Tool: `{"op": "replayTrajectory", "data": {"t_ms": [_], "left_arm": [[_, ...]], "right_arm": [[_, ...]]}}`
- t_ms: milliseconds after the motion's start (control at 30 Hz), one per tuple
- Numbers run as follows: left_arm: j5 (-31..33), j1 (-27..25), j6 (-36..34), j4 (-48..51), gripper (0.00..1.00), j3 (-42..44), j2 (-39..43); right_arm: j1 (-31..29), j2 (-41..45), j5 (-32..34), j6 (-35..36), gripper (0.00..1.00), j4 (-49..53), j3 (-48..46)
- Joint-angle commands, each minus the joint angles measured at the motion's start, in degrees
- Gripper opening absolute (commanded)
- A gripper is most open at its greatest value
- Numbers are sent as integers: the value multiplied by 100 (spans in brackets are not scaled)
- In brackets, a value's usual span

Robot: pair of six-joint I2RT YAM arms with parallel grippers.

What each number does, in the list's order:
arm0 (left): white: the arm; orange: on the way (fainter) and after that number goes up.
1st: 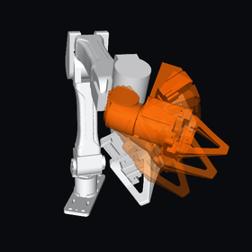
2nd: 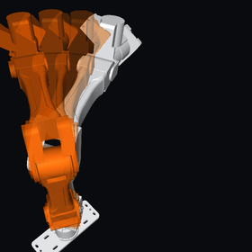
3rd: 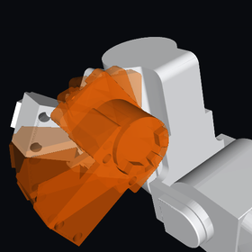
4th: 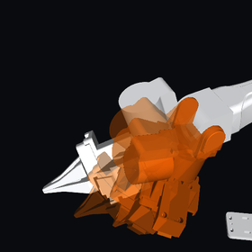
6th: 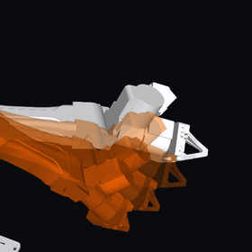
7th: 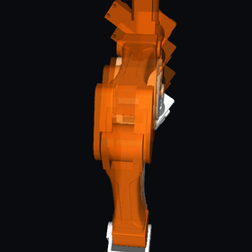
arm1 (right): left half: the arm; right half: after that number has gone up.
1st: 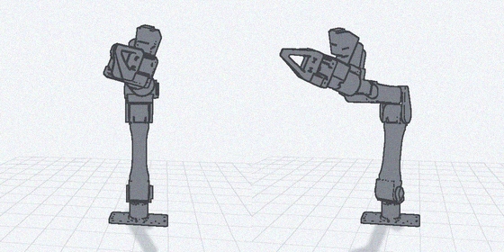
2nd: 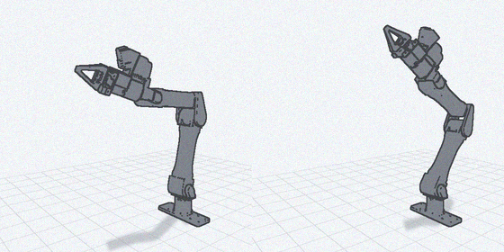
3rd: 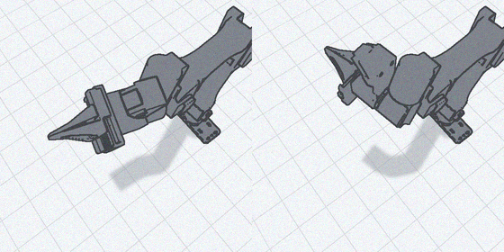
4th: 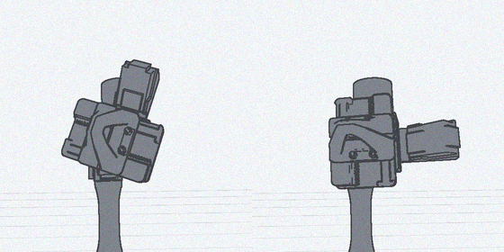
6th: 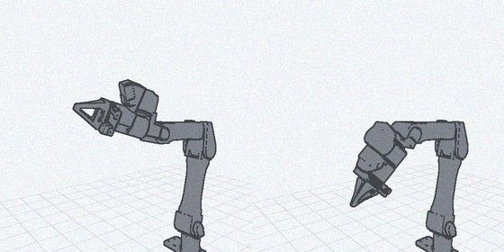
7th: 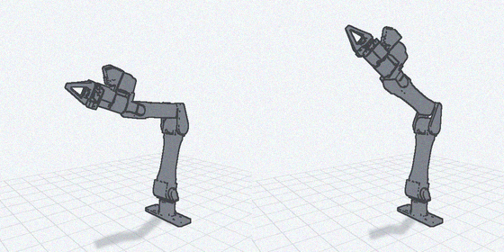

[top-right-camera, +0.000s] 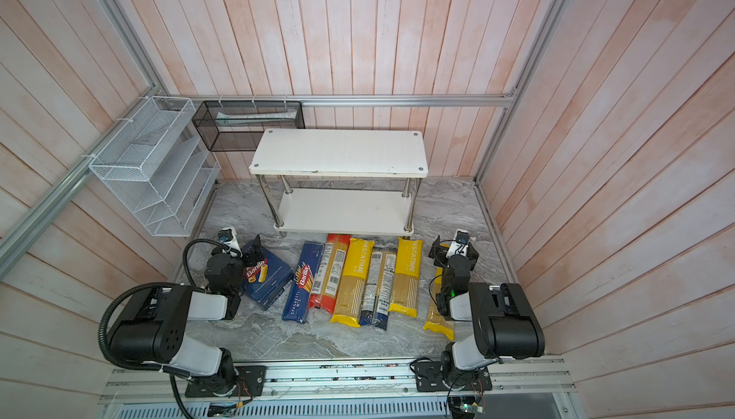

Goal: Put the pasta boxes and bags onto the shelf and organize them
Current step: 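Move the right gripper toward the yellow PASTATIME bag nearest the shelf leg, then lower the right gripper and close it on the yellow PASTATIME bag's top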

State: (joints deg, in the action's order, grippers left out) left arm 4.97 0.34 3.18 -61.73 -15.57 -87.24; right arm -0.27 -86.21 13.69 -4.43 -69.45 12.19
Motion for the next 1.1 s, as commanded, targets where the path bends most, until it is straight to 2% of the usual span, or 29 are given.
{"op": "replayTrajectory", "data": {"t_ms": [0,67,233,267,400,500,667,767,1067], "left_arm": [[-52,28,-95,389,100,-251,288],[-196,27,-159,997,100,-409,624],[-486,19,86,2475,100,-842,1753],[-625,19,349,2740,100,-942,1950],[-1029,-6,854,3698,100,-1258,2358],[-1240,-53,1004,4322,100,-1309,2519],[-1662,-204,1226,4499,100,-977,2817],[-2029,-364,974,4311,100,-721,2950],[-1975,-456,779,4079,99,-546,3116]], "right_arm": [[26,51,115,36,98,-173,86],[-19,315,183,60,98,306,238],[-88,1446,-321,-427,93,3092,1062],[-159,1640,-392,-536,93,3506,1176],[-626,2296,-64,-861,92,5083,1633],[-1035,2534,137,-1134,90,6434,2121],[-1581,2478,286,-1711,89,8421,2885],[-1645,2495,76,-2166,89,9017,2943],[-1711,2336,-507,-2431,89,9064,2602]]}}
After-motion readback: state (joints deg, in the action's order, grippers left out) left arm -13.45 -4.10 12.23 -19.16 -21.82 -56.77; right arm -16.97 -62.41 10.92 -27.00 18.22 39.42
